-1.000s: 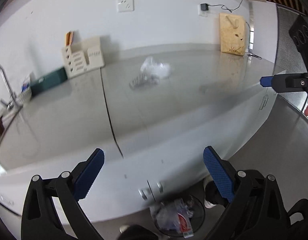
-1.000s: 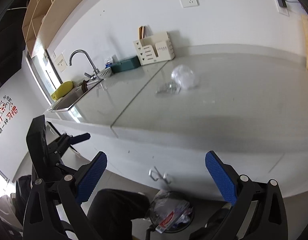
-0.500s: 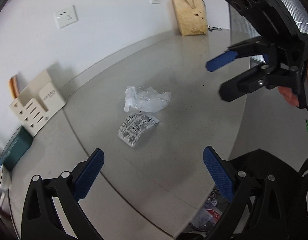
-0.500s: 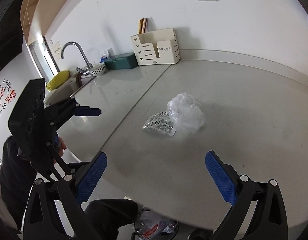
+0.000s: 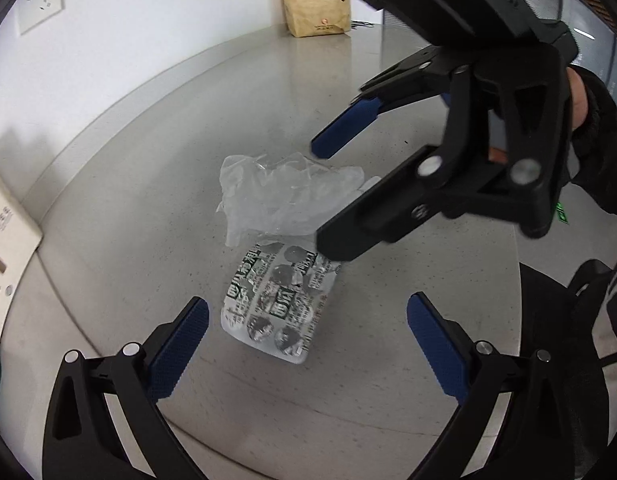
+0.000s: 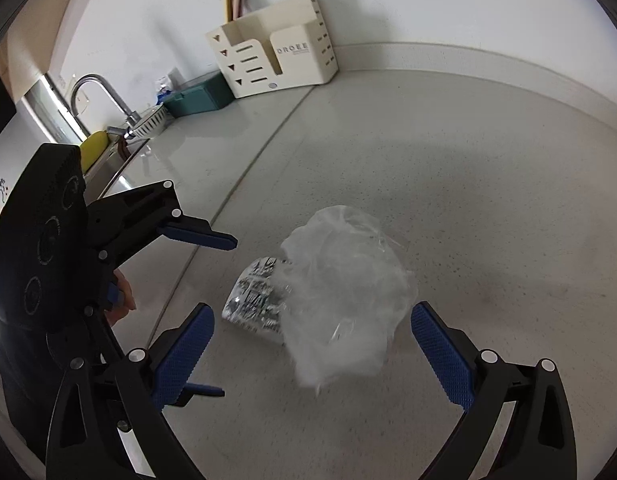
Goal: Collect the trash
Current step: 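Grasp the silver blister pack with the left tool while the right tool grasps the crumpled clear bag, then lift the blister pack and clear bag and carry them down toward the wastebasket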
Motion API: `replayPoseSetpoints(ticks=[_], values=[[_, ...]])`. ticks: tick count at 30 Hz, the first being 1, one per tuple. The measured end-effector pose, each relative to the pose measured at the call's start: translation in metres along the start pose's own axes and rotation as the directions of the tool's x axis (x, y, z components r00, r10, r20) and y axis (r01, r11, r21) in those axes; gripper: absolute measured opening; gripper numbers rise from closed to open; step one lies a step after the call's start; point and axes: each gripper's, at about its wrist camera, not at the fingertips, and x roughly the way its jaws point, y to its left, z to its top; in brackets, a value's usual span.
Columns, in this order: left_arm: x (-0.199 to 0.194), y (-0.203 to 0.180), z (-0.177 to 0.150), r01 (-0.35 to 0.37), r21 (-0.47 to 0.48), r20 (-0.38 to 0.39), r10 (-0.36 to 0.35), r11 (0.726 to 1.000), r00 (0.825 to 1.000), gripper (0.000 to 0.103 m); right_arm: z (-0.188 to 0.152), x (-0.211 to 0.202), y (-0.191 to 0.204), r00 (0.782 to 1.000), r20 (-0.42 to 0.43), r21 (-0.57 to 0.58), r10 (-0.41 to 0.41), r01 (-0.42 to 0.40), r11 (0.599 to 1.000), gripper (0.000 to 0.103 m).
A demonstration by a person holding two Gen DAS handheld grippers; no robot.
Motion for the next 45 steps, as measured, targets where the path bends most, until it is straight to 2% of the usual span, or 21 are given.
replayPoseSetpoints(ticks=[11, 14, 16, 22, 25, 29, 31, 35, 38, 42, 45], values=[[0.025, 0.019, 0.006, 0.087, 0.059, -0.048, -0.084, 0.994, 0.995, 0.099, 0.006, 0.023, -0.012, 0.998, -0.053, 0.016, -0.046, 0.047, 0.999, 0.098], [0.027, 0.022, 0.008, 0.106, 0.066, -0.052, -0.102, 0.992, 0.993, 0.097, 0.008, 0.022, -0.017, 0.997, -0.047, 0.018, -0.066, 0.067, 0.998, 0.088], [0.028, 0.023, 0.008, 0.122, 0.067, -0.056, -0.118, 0.990, 0.991, 0.094, 0.010, 0.020, -0.023, 0.996, -0.043, 0.030, -0.075, 0.077, 0.997, 0.076], [0.035, 0.027, 0.012, 0.139, 0.075, -0.073, -0.134, 0.987, 0.988, 0.087, 0.007, 0.009, -0.032, 0.997, -0.028, 0.062, -0.077, 0.078, 0.995, 0.055], [0.034, 0.031, 0.013, 0.142, 0.068, -0.069, -0.138, 0.987, 0.988, 0.080, 0.007, 0.004, -0.033, 0.997, -0.019, 0.065, -0.075, 0.077, 0.995, 0.051], [0.030, 0.035, 0.011, 0.153, 0.071, -0.062, -0.149, 0.986, 0.987, 0.062, 0.005, -0.004, -0.037, 0.998, 0.001, 0.090, -0.058, 0.058, 0.994, 0.050], [0.029, 0.035, 0.010, 0.156, 0.075, -0.065, -0.151, 0.985, 0.986, 0.061, 0.005, -0.007, -0.039, 0.999, 0.010, 0.107, -0.043, 0.041, 0.993, 0.050], [0.023, 0.028, 0.007, 0.140, 0.095, -0.061, -0.134, 0.986, 0.989, 0.060, 0.001, -0.017, -0.044, 0.999, 0.038, 0.134, -0.029, 0.023, 0.991, 0.050], [0.021, 0.028, 0.009, 0.120, 0.078, -0.019, -0.119, 0.990, 0.993, 0.060, -0.002, -0.024, -0.045, 0.998, 0.056, 0.148, -0.013, 0.005, 0.989, 0.050], [0.008, 0.026, 0.005, 0.050, 0.037, 0.039, -0.051, 0.998, 0.998, 0.060, -0.012, -0.039, -0.044, 0.996, 0.088, 0.156, -0.002, -0.012, 0.988, 0.050], [0.000, 0.015, 0.005, -0.047, -0.007, 0.059, 0.047, 0.999, 0.997, 0.060, -0.019, -0.054, -0.042, 0.993, 0.120, 0.157, -0.006, -0.013, 0.988, 0.050]])
